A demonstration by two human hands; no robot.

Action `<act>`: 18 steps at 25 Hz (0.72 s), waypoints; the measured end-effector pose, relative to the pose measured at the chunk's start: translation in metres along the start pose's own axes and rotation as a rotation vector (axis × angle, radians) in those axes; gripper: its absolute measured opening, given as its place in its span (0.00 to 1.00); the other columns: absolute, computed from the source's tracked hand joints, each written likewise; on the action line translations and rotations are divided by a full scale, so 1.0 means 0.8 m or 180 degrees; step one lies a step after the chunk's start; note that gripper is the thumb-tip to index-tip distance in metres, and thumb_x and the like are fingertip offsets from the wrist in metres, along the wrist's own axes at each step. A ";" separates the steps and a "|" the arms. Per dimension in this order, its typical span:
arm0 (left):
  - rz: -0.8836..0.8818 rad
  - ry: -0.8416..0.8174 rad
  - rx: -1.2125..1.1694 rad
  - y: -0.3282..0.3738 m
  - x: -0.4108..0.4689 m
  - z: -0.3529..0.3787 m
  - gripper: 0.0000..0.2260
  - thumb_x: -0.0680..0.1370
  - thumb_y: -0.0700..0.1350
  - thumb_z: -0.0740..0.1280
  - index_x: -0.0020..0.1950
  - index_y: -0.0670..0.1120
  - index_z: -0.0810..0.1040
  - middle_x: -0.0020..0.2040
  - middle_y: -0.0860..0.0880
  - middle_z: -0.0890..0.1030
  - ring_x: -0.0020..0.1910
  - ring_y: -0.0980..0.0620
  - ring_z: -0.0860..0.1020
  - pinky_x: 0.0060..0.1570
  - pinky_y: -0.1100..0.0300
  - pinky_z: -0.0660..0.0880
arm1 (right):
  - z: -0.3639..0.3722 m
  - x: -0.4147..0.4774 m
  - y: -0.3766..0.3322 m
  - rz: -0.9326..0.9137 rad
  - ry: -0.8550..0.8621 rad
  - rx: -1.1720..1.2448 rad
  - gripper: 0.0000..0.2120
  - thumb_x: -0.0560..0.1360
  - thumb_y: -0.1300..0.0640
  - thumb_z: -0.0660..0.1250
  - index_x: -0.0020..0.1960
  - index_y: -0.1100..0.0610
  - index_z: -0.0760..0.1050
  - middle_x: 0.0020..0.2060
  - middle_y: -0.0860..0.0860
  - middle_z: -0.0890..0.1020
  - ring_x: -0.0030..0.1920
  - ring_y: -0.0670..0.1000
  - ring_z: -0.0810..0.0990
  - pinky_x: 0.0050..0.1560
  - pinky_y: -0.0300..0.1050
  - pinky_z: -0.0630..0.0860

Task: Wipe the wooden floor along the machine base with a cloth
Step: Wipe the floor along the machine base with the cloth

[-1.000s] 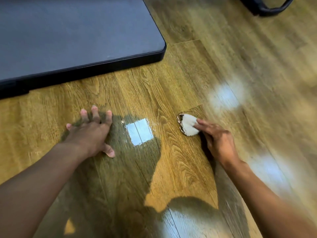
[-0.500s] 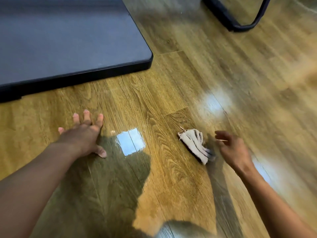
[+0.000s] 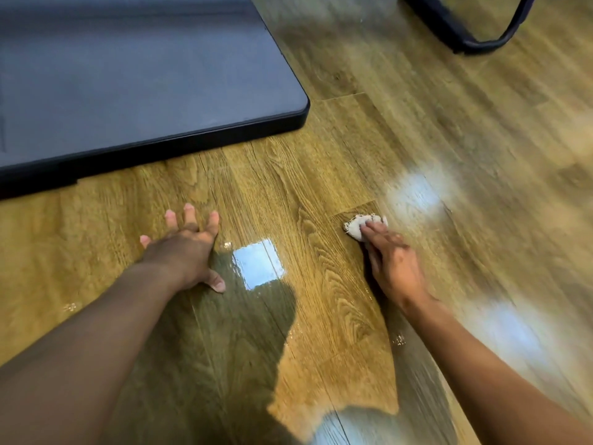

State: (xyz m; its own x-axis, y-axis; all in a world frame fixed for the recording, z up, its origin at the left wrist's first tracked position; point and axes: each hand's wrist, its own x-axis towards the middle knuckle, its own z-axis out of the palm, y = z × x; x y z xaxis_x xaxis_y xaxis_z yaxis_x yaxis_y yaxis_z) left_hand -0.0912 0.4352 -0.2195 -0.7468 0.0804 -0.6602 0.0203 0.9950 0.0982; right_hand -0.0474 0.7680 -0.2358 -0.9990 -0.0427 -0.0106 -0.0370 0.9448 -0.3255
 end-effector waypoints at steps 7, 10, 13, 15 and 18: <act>-0.0008 -0.0036 0.0050 -0.001 0.003 0.002 0.58 0.64 0.60 0.76 0.76 0.55 0.33 0.75 0.45 0.30 0.74 0.39 0.35 0.67 0.31 0.52 | 0.020 0.003 -0.009 -0.0068 0.0012 0.0235 0.17 0.78 0.63 0.63 0.66 0.57 0.74 0.66 0.53 0.74 0.69 0.53 0.70 0.70 0.47 0.65; -0.0008 -0.0098 0.0090 -0.005 0.001 -0.001 0.58 0.65 0.62 0.75 0.75 0.55 0.31 0.74 0.44 0.28 0.73 0.38 0.33 0.68 0.32 0.51 | 0.023 0.094 -0.035 -0.0015 -0.0063 0.0029 0.17 0.81 0.59 0.57 0.70 0.56 0.69 0.69 0.53 0.70 0.71 0.52 0.66 0.73 0.47 0.59; 0.0021 -0.0161 0.0130 0.001 0.003 0.002 0.58 0.66 0.62 0.74 0.75 0.54 0.31 0.74 0.42 0.28 0.73 0.36 0.33 0.67 0.30 0.51 | 0.028 0.039 -0.019 0.0007 0.0015 -0.0112 0.19 0.79 0.63 0.61 0.70 0.56 0.69 0.69 0.53 0.70 0.71 0.52 0.66 0.72 0.46 0.60; 0.0076 -0.0179 0.0113 -0.003 -0.001 -0.001 0.57 0.67 0.61 0.74 0.75 0.53 0.31 0.74 0.42 0.28 0.73 0.36 0.33 0.67 0.30 0.51 | 0.019 -0.003 -0.011 -0.0034 -0.0025 -0.0043 0.21 0.77 0.67 0.63 0.69 0.56 0.71 0.68 0.53 0.72 0.70 0.53 0.68 0.70 0.45 0.62; 0.0227 -0.0295 0.0152 -0.013 -0.006 -0.008 0.55 0.69 0.59 0.73 0.75 0.53 0.30 0.73 0.43 0.26 0.73 0.37 0.32 0.68 0.30 0.51 | 0.019 0.062 -0.027 -0.0009 -0.0154 -0.0009 0.19 0.78 0.66 0.61 0.67 0.56 0.73 0.67 0.54 0.73 0.69 0.53 0.70 0.70 0.45 0.62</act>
State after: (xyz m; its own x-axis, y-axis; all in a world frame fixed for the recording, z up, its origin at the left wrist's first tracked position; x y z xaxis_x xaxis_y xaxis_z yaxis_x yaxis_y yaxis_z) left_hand -0.0916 0.4244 -0.2126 -0.6778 0.1539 -0.7190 0.1043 0.9881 0.1132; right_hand -0.0956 0.7402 -0.2436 -0.9966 -0.0609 -0.0555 -0.0398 0.9456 -0.3228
